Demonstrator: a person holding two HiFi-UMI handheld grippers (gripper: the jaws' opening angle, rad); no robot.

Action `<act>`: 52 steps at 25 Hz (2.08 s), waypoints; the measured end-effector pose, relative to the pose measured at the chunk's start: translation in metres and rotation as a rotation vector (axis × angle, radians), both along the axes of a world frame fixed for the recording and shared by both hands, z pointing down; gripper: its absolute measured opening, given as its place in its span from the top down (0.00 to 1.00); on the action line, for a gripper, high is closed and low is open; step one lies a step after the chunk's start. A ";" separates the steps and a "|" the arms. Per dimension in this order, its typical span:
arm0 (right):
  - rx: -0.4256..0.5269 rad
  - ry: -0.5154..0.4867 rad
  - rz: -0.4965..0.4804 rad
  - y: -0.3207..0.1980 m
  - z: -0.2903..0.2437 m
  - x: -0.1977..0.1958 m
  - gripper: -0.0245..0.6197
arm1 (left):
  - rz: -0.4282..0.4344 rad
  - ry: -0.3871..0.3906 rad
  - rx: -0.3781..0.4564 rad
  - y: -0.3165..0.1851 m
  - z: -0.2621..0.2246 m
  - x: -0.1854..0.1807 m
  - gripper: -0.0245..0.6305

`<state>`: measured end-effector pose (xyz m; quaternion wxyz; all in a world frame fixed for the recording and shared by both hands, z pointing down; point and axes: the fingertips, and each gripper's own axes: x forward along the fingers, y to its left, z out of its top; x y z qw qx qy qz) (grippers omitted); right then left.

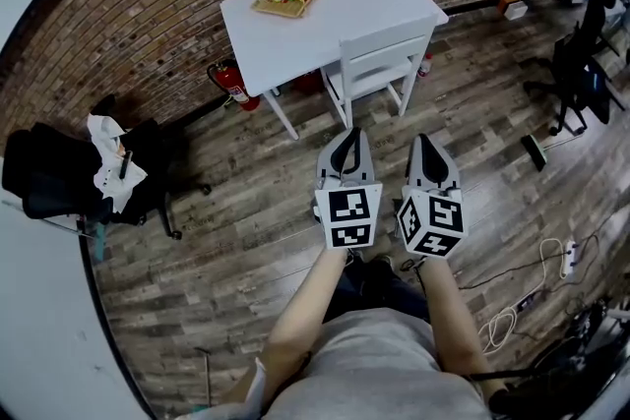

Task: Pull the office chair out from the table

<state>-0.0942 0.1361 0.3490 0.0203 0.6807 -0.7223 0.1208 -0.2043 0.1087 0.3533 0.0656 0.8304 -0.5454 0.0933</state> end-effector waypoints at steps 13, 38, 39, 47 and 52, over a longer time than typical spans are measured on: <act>-0.014 0.037 -0.040 -0.002 0.001 0.041 0.94 | -0.062 -0.012 0.013 0.000 -0.003 0.024 0.94; -0.034 0.020 -0.059 -0.120 0.019 0.066 0.94 | -0.053 -0.014 -0.026 -0.115 0.017 0.056 0.94; -0.035 0.019 -0.056 -0.129 0.019 0.066 0.94 | -0.048 -0.015 -0.028 -0.125 0.017 0.057 0.94; -0.052 0.009 -0.032 -0.204 0.021 0.069 0.94 | -0.003 -0.019 -0.049 -0.201 0.022 0.064 0.94; -0.062 0.006 -0.016 -0.244 0.025 0.071 0.94 | 0.012 -0.027 -0.048 -0.242 0.024 0.067 0.94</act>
